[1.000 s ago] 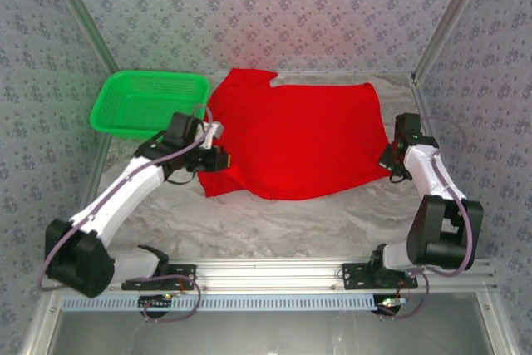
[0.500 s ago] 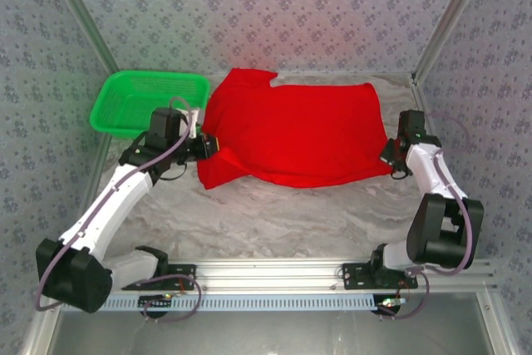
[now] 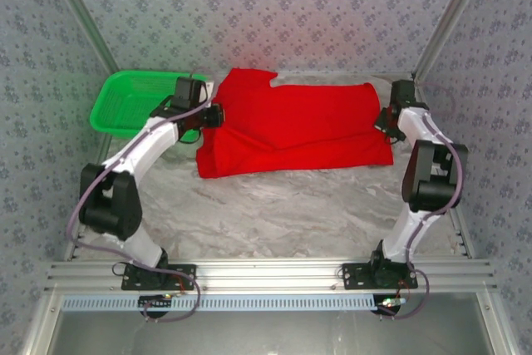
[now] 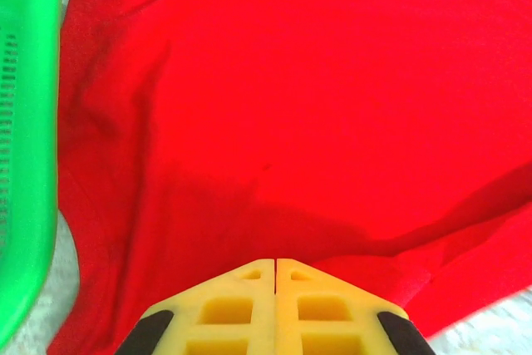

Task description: Fold the inside-out t-shirt

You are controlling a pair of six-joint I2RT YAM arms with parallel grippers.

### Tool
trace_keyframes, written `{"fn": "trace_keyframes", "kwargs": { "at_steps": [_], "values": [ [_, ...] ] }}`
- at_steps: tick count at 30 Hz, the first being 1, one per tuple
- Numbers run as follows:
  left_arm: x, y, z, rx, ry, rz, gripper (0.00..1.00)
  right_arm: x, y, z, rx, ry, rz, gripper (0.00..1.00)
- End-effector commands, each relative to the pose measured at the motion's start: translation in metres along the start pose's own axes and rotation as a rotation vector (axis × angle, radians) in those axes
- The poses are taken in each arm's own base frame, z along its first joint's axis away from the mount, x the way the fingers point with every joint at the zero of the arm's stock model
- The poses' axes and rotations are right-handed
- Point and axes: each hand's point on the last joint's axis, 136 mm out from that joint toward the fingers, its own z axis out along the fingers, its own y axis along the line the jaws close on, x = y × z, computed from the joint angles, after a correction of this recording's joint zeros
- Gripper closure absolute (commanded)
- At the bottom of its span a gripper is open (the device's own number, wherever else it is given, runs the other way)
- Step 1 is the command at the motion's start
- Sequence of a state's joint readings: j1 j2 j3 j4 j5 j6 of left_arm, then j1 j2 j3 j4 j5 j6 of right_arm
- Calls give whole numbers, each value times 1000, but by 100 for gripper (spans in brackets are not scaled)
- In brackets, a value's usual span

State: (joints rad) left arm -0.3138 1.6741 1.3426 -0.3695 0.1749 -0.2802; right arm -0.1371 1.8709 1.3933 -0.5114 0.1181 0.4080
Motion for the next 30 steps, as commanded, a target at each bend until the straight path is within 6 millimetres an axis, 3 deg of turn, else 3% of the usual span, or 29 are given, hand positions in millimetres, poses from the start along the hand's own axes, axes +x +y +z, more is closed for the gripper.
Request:
{"fn": "trace_keyframes", "kwargs": {
  "at_steps": [1,7,14,22,25,30],
  "values": [
    [-23,6,14,-27,-22,51,100,-10,11,10,22,-4,-44,98],
    [-38,13,37,-9,9,54,100,-16,24,23,30,18,-100,98],
    [-64,8,48,29,-2,73,100,-21,17,30,71,22,-123,98],
    [-63,19,74,19,49,51,100,-20,8,38,99,55,-137,96],
    [-61,22,76,18,58,42,100,-19,7,43,107,70,-139,96],
    [-72,29,58,37,4,15,100,-25,6,38,102,53,-134,96]
  ]
}}
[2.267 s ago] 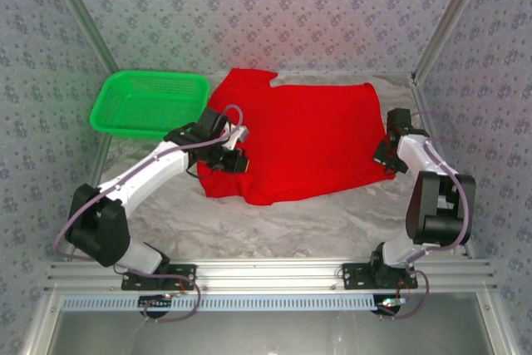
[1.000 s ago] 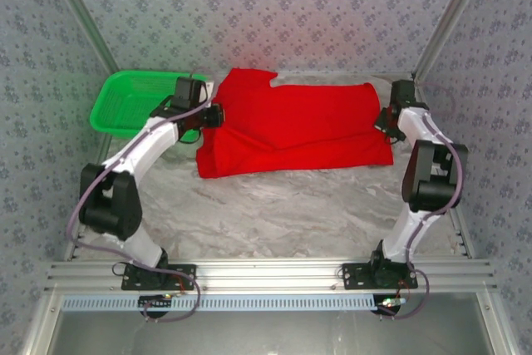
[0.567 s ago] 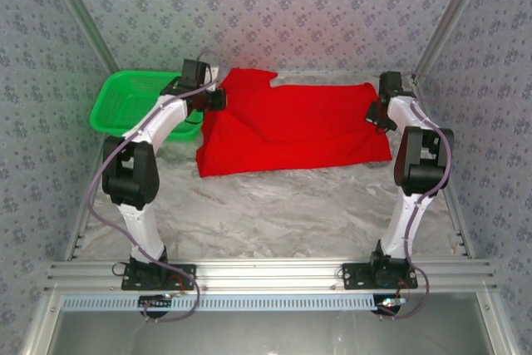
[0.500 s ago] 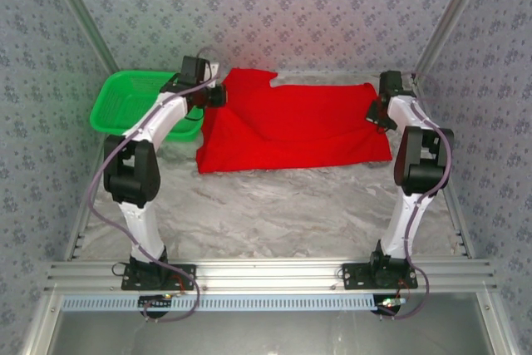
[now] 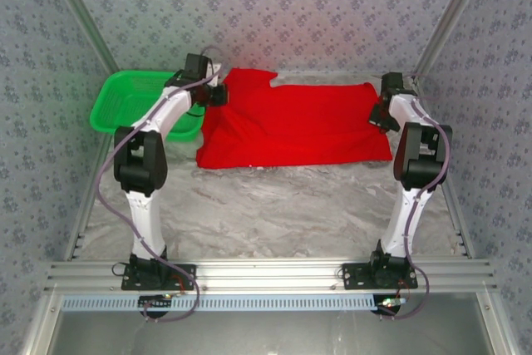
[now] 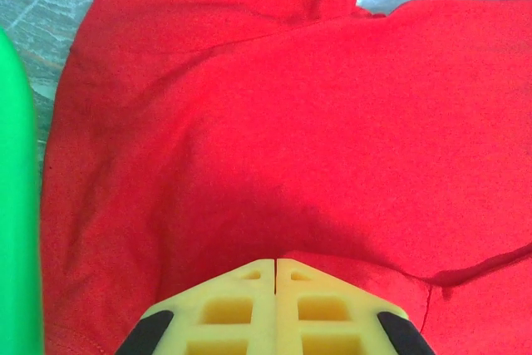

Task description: Fold the inside-out t-shirt

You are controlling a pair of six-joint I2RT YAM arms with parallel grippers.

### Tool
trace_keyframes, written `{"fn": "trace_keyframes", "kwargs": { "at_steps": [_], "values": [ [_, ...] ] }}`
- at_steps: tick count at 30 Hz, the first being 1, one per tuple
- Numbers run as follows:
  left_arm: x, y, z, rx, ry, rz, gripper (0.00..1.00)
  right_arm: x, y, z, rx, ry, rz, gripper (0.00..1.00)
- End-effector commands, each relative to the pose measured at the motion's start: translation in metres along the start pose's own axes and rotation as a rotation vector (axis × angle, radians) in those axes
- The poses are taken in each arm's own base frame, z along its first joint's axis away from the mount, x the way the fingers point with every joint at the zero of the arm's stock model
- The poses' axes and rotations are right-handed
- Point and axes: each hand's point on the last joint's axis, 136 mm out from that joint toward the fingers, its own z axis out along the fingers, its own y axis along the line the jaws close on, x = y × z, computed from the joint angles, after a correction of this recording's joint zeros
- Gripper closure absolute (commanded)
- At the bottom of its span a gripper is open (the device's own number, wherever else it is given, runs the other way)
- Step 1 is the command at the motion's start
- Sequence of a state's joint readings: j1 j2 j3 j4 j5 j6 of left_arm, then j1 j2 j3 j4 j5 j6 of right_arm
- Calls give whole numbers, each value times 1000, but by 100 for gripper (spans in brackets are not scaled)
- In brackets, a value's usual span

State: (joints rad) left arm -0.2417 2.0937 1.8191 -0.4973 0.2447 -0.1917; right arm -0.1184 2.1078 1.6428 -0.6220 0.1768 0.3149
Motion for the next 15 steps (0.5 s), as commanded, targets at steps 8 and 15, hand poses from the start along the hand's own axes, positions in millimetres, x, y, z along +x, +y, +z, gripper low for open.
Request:
{"fn": "trace_keyframes", "kwargs": {
  "at_steps": [8,15],
  "values": [
    [-21,5,-22,51,-71,-14,100,-20,0,-5,11,-26,-10,96],
    [-16,10,9,65,-30,-22,100,-18,-1,10,37,-5,-22,93]
  ]
}}
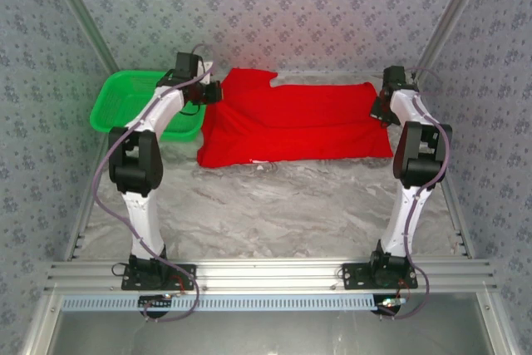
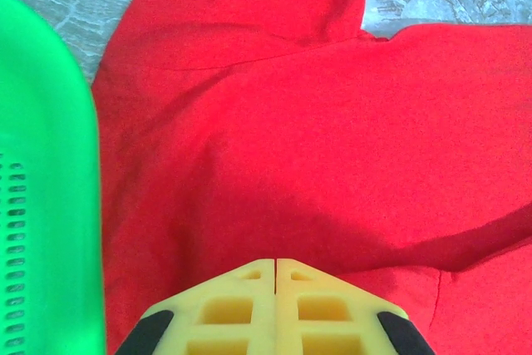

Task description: Fold the inside-out t-shirt

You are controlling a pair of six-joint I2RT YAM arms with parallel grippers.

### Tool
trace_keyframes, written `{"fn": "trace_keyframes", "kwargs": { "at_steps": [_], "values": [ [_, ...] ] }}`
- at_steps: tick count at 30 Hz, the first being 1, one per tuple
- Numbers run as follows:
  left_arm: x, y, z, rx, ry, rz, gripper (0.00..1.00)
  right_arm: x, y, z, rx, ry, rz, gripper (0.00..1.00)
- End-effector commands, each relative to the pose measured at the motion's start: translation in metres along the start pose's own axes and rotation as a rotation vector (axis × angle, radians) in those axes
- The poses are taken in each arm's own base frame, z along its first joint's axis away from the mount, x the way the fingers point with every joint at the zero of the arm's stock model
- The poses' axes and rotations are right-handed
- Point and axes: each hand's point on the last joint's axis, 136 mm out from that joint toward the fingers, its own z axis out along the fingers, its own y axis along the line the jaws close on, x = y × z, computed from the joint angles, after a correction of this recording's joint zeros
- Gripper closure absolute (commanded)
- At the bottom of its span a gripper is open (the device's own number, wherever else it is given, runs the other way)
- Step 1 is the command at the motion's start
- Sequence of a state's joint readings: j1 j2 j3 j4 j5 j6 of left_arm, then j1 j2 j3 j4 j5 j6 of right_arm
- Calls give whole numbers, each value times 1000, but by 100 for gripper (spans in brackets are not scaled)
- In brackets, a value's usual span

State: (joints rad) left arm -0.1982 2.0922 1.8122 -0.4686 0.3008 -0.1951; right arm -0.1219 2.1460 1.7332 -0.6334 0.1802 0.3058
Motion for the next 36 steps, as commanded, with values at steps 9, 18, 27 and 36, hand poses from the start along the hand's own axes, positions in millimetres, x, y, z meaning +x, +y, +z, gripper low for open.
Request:
{"fn": "trace_keyframes", "kwargs": {
  "at_steps": [9,18,27,36],
  "values": [
    [-25,12,54,-16,6,-5,90,0,9,22,6,46,-42,75],
    [-58,4,21,-80,-55,-11,58,5,8,-41,-68,-45,-34,57],
    [42,-90,-25,89,-14,-36,51,93,25,-37,-233,108,-21,51],
    [156,-36,0,-107,153,-72,52,102,-1,1,-144,194,37,54]
  ]
}}
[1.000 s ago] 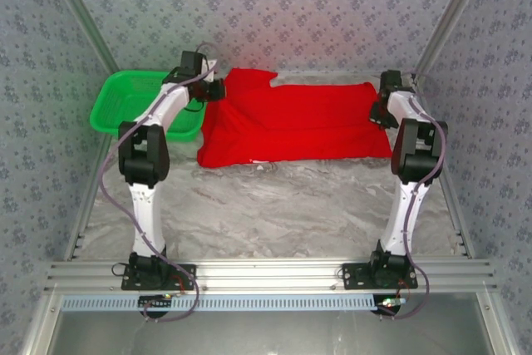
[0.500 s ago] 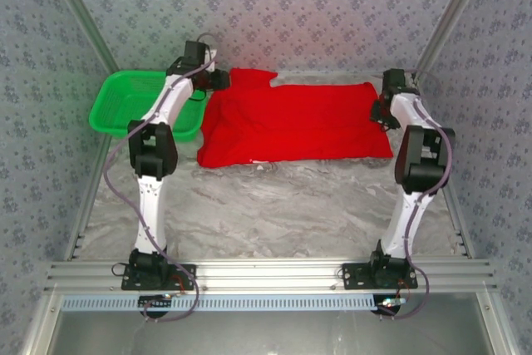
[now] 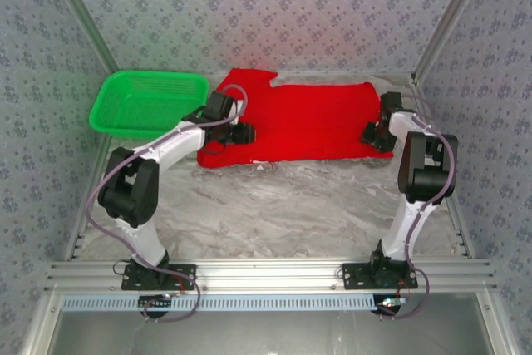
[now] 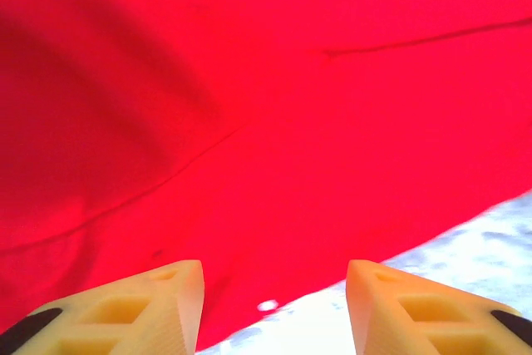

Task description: Fold the inside-out t-shirt

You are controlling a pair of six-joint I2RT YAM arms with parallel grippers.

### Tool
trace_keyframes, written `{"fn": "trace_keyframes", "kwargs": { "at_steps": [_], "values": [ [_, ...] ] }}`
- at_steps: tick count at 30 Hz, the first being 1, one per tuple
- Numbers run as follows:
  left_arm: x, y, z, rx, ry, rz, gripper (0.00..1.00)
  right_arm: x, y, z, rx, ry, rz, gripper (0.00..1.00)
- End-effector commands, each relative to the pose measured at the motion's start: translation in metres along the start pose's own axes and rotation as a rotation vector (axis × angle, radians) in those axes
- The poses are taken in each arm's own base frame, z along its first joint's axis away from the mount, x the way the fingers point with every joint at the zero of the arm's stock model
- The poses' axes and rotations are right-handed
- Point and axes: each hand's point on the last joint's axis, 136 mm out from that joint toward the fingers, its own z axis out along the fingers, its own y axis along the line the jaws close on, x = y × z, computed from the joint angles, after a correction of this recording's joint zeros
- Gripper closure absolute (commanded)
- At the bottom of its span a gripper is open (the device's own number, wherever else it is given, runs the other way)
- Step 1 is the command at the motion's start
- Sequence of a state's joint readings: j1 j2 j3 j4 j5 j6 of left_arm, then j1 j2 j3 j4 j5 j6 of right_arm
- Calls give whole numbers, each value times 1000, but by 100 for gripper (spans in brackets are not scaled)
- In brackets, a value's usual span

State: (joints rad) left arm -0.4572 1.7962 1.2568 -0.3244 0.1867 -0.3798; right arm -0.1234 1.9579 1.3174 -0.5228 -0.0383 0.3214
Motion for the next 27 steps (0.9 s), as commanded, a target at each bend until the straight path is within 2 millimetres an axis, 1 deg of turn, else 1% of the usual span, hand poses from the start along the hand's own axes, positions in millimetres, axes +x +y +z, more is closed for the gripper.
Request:
{"fn": "trace_keyframes", "kwargs": {
  "at_steps": [1,4,7,8,11,12,14,16,18,20,21,23,24,26,27],
  "values": [
    [8,52,14,-128,-4,-72,53,1,-12,2,32,22,39,54],
    [25,67,19,-165,43,-61,53,14,-24,6,64,68,53,54],
    [53,79,20,-196,97,-63,54,34,-39,6,107,124,63,54],
    [65,83,19,-206,122,-67,54,41,-45,6,124,140,66,54],
    [104,91,9,-230,188,-92,54,59,-57,0,179,168,62,55],
    [118,94,4,-238,204,-106,54,70,-61,-2,194,185,57,55],
    [145,96,-6,-250,240,-125,54,87,-68,-10,227,194,53,55],
    [171,95,-15,-262,281,-137,54,98,-74,-19,266,184,52,54],
    [194,92,-25,-271,315,-141,54,117,-74,-25,279,200,37,54],
    [208,86,-35,-265,321,-154,54,132,-77,-32,302,204,29,54],
    [208,81,-40,-253,310,-155,54,139,-74,-38,289,212,32,54],
    [193,71,-49,-223,256,-143,53,129,-73,-53,300,124,30,54],
    [177,66,-55,-213,210,-123,52,120,-67,-63,286,75,18,54],
    [139,52,-65,-180,112,-81,51,101,-45,-80,218,-11,-28,53],
    [119,45,-69,-162,61,-66,50,92,-23,-89,155,-57,-81,52]
  ]
}}
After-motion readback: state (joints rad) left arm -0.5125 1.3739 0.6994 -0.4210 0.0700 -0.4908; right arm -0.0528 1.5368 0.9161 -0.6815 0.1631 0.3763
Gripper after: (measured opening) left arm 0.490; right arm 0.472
